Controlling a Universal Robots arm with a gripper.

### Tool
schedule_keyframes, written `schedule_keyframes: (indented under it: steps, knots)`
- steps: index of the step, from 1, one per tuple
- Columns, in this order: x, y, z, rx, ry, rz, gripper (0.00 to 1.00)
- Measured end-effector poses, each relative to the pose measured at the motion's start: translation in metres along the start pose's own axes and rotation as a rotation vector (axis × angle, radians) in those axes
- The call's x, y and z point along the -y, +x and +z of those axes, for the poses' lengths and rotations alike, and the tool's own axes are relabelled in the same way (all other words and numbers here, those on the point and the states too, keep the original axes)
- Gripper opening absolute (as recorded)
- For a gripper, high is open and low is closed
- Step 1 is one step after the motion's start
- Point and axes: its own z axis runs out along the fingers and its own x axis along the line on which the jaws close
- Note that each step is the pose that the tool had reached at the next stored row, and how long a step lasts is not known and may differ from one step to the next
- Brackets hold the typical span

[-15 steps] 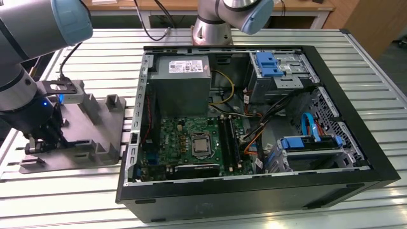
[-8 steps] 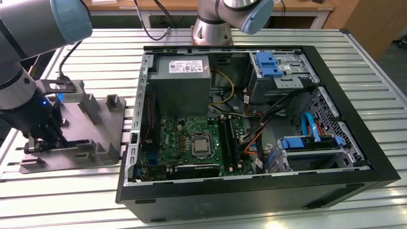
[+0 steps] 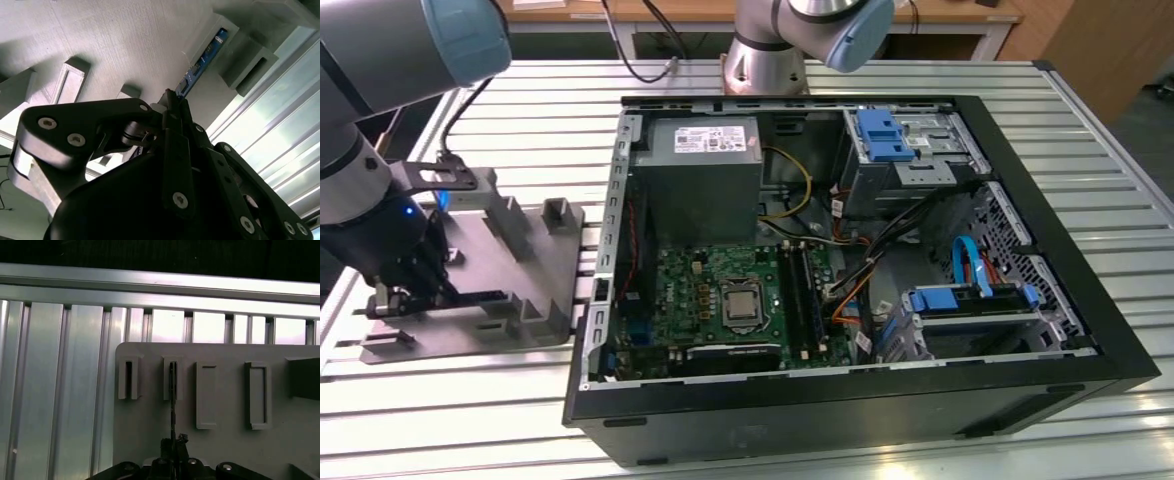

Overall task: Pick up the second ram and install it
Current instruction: 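Pick up the second ram and move it above second insertion slot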

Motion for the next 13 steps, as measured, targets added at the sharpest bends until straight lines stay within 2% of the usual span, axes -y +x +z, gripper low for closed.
schedule_keyframes:
  steps: [13]
  knots:
    - [-0.0005, -0.0001, -0.015, 0.0008, 0.0001, 0.0, 0.14]
